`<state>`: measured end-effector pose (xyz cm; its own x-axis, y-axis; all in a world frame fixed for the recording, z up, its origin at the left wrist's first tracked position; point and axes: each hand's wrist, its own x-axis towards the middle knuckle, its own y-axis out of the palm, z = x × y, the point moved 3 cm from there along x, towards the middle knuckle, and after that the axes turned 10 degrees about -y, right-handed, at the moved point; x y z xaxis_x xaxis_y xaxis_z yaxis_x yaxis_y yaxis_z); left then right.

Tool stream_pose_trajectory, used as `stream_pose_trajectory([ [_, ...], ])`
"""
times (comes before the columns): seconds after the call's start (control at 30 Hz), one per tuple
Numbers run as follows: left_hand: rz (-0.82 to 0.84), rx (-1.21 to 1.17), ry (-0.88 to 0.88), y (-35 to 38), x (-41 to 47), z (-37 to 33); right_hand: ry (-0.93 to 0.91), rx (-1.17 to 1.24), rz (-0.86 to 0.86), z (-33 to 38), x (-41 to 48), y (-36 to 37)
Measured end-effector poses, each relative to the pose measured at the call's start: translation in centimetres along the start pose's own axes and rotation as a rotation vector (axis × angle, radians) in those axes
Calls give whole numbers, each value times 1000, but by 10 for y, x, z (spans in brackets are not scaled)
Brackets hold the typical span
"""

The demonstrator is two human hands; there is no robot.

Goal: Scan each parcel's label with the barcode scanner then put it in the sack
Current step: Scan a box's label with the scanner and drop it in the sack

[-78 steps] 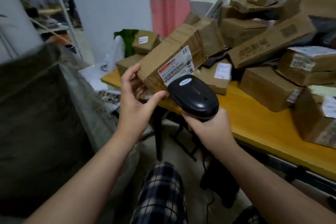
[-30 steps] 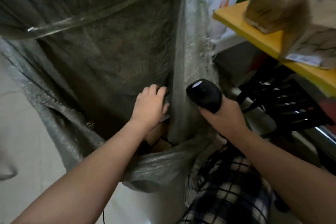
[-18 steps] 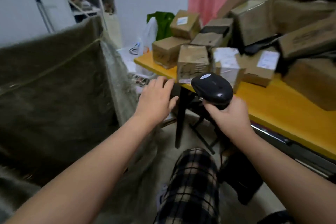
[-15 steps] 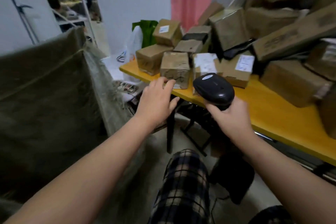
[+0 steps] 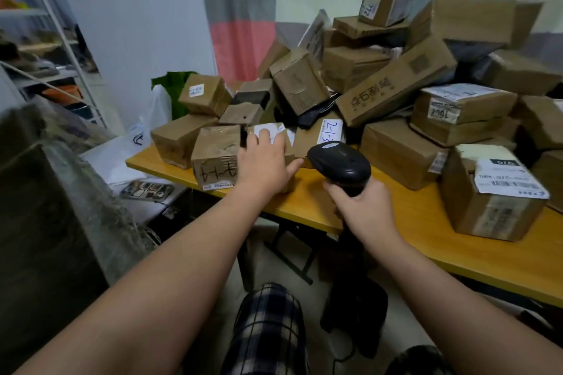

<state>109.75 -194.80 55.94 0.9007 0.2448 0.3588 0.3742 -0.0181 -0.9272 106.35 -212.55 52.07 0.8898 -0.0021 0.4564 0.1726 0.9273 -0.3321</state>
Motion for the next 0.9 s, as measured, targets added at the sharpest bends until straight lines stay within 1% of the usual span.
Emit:
stream_pose_trajectory([
  [0.1, -25, -52, -25, -2, 1, -2, 16, 14, 4, -1, 1, -3],
  [0.3, -179, -203, -41, -21, -31, 9, 43, 85, 5, -2, -12, -15],
  [0.4, -240, -378, -38, -26, -54, 21, 39, 136, 35, -2, -19, -18],
  [0.5, -245, -645, 3, -27, -73, 31, 32, 193, 49, -2, -27, -21],
  [0.57, -195, -784, 42, -25, -78, 31, 15, 230, 31, 1, -30, -24],
  [0.6, -140, -819, 69, -22, -80, 29, 6, 256, 16, 2, -30, -26],
  [0.73, 124, -795, 182, -8, -77, 12, -6, 305, -30, 4, -27, -38],
  [0.8, 182, -744, 148, -5, -72, 4, 9, 298, -38, 5, -24, -46],
  [0.9, 229, -694, 4, -2, -63, -1, 42, 252, -46, 3, -18, -57],
])
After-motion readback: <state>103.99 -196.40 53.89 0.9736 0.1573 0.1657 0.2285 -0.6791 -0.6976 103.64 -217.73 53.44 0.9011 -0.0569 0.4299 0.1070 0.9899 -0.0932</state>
